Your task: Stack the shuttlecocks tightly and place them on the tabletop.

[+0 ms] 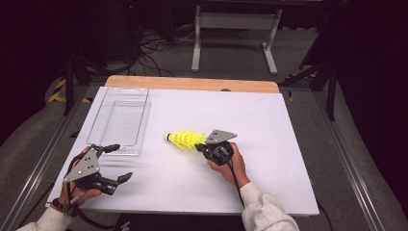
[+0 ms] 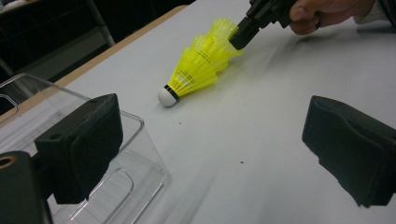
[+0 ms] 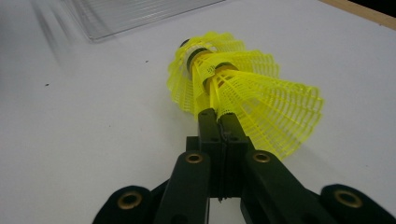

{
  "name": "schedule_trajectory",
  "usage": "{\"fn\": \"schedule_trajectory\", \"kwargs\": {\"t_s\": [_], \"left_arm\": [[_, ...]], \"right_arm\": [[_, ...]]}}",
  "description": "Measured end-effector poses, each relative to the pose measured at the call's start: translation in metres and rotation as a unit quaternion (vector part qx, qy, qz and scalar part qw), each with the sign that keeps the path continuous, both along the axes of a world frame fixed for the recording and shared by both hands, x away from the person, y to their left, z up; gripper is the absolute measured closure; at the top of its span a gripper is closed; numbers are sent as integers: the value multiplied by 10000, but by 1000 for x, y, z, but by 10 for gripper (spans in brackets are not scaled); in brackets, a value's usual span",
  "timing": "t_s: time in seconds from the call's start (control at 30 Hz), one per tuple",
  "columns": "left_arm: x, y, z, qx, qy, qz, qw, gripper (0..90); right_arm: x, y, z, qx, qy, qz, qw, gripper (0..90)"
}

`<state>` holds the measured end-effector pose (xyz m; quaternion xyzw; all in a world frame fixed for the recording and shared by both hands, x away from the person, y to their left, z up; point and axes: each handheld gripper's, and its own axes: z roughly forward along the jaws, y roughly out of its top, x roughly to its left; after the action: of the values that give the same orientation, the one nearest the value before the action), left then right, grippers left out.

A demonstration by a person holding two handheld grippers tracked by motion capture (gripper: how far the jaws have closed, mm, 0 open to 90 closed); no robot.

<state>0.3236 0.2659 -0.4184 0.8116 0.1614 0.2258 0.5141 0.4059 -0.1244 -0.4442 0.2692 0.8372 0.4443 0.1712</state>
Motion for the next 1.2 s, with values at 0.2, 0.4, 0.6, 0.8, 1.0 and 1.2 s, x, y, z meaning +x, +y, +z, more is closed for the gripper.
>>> {"fn": "schedule_trajectory", "kwargs": {"t_s": [0.2, 0.4, 0.6, 0.8, 1.0, 1.2], "left_arm": [[0, 1, 0, -15, 2, -2, 10000, 61], [0, 0, 0, -7, -6, 1, 10000, 61], [0, 0, 0, -8, -11, 5, 10000, 61], [-1, 0, 1, -10, -14, -6, 10000, 64], [-1, 1, 1, -20, -20, 3, 10000, 64], [-1, 1, 1, -19, -38, 0, 10000, 64]], "right_arm": [[3, 5, -4, -39, 39, 18, 10000, 900], [5, 8, -5, -67, 53, 22, 10000, 889], [6, 9, -7, -87, 73, 10, 9999, 874], [7, 8, -7, -141, 116, 35, 9998, 816], [7, 8, -7, -208, 168, 3, 9996, 733], [5, 6, -6, -233, 195, -4, 9995, 627]]}}
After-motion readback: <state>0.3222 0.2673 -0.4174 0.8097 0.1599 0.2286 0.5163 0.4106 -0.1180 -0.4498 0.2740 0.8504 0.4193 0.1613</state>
